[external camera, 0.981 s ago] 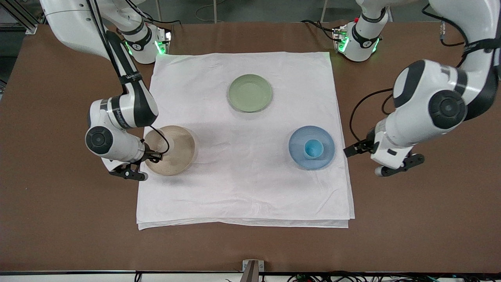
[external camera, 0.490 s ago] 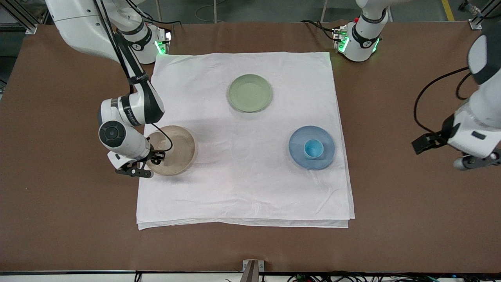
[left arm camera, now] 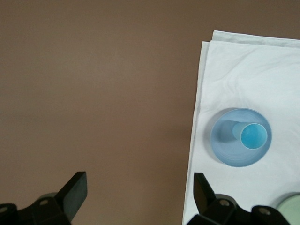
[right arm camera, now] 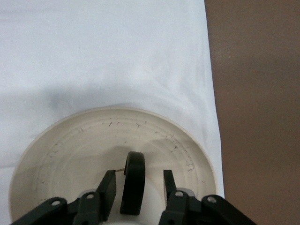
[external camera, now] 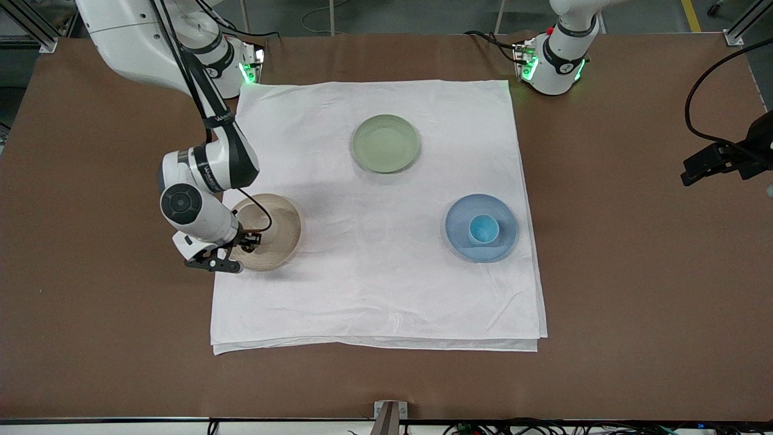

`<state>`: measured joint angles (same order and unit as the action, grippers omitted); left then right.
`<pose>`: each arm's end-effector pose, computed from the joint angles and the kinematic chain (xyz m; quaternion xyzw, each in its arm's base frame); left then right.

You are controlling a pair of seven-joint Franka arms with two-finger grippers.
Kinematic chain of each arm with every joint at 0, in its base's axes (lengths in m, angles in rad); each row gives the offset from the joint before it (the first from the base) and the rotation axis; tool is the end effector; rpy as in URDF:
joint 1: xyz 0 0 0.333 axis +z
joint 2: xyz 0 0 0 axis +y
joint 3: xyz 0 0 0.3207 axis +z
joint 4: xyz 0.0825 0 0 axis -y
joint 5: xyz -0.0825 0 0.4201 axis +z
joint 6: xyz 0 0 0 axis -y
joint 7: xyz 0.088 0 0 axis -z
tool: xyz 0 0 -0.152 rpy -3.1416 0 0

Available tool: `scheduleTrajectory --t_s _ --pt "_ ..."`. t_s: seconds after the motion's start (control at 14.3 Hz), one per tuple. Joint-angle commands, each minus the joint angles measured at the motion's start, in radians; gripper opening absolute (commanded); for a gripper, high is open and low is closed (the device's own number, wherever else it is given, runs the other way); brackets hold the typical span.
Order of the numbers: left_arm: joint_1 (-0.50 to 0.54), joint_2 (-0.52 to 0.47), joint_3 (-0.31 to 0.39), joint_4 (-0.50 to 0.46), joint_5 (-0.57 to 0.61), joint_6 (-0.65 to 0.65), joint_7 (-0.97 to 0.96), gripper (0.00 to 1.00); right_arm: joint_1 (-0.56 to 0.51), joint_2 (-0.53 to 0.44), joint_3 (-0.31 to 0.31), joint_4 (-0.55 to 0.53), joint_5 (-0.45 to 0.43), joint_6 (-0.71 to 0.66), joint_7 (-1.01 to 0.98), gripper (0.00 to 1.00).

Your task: Place blue cup in blue plate and white mug in gray plate

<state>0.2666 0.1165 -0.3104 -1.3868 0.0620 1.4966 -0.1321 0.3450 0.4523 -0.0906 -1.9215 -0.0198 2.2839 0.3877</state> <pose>0.6185 -0.0065 0.6032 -0.9988 -0.0474 -0.0005 0.0132 0.6195 0.1598 0.1824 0.9971 -0.0561 -0.0333 0.0397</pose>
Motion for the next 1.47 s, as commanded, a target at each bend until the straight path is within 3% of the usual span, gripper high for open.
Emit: scheduleTrajectory --t_s 0.0,0.28,0.63,1.05,1.4 --pt "-0.14 -0.101 0.193 -0.09 -0.077 -0.007 0.035 1.0 0.0 -0.02 -0.004 0.039 -0.019 -0.073 0.006 1.0" --pt "-0.28 -0.199 0.31 -0.211 -0.08 -0.013 0.037 1.0 -0.04 -0.024 -0.004 0.18 -0.009 -0.228 -0.025 1.0" --pt "-0.283 -0.196 0.287 -0.219 -0.079 -0.009 0.022 1.0 -0.21 -0.04 -0.003 0.304 -0.003 -0.391 -0.327 1.0" --pt "-0.279 -0.19 0.247 -0.224 -0.039 -0.001 0.015 1.0 -0.336 -0.073 -0.008 0.541 0.001 -0.73 -0.469 1.0" --pt "-0.274 -0.213 0.249 -0.233 -0.039 -0.002 0.017 1.0 -0.383 -0.092 -0.008 0.564 0.0 -0.784 -0.509 1.0"
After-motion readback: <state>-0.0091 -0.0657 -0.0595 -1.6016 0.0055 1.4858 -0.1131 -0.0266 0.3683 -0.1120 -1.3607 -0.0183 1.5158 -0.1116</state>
